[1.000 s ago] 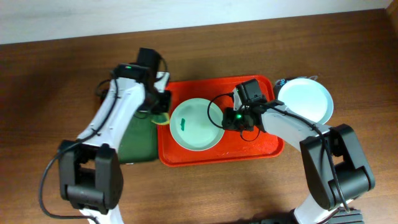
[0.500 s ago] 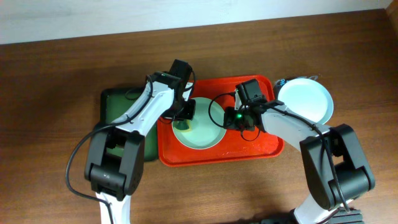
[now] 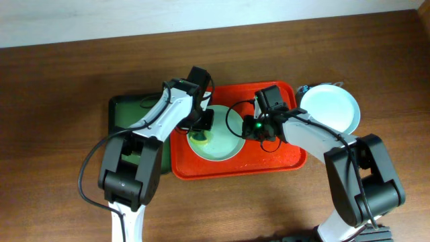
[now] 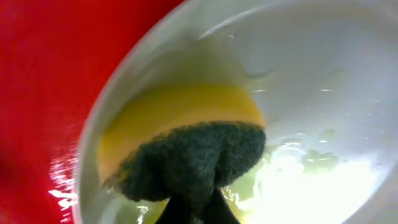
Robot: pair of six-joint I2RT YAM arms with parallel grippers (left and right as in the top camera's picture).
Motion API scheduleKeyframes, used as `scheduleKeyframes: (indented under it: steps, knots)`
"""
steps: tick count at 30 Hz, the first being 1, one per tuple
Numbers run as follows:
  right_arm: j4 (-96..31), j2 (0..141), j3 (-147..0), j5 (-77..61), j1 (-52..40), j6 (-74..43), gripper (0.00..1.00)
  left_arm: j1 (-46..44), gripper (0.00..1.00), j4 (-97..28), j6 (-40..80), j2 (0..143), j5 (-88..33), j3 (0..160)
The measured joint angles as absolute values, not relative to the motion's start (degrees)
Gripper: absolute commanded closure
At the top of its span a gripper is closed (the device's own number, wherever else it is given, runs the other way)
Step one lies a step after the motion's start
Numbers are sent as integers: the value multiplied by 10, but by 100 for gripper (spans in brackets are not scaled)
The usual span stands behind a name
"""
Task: Clean dirty plates on tray and stack at the side
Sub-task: 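Scrub the pale green plate with the sponge in the left gripper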
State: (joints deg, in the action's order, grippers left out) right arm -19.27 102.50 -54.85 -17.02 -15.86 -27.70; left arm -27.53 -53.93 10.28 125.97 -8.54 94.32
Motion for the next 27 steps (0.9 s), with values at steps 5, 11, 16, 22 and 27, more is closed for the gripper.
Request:
scheduleKeyframes:
  steps: [5,11,16,22,27]
  knots:
    - [-193,1025,-548,-166,-158,-277,96,-280,100,-535,101,1257,-118,944]
    - [-193,1025,-548,-166,-158,-277,96,-281,100,-542,101,1174,-76,942]
    - [-193,1025,-548,-166,-158,-277,96,-281,100,-541,108,1174,-29,928]
    - [-193,1025,-548,-166,-158,-277,96,-285,100,-531,116,1244,-42,925]
    - [-193,1025,-548,-165,-158,-276,96,-281,100,-533,82,1256,-199,929]
